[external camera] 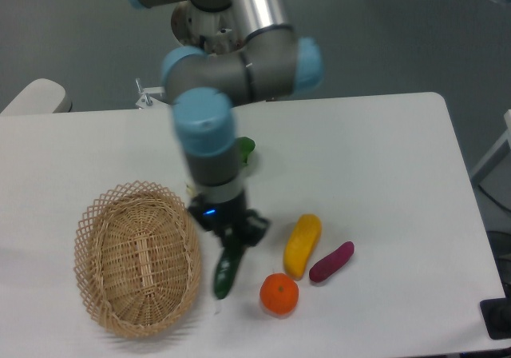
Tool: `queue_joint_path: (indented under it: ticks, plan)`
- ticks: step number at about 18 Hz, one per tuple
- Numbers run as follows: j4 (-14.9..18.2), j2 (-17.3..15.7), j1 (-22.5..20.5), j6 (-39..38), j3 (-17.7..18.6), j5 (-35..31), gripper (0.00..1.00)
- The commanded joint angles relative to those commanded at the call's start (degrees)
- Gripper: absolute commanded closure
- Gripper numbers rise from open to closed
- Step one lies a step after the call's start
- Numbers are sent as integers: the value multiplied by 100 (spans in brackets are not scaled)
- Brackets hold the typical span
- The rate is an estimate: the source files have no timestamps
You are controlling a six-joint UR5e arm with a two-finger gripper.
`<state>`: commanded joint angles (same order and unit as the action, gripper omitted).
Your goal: Pick up the cucumber from the basket
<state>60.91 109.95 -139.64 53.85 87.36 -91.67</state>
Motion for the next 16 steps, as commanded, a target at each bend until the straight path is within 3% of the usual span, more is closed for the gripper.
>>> queue_joint_path:
  ticks: [7, 16]
  plan:
    - [9, -9, -809, 1346, 70, 9, 82]
    - [9, -53, -1012, 1743, 79, 61, 82]
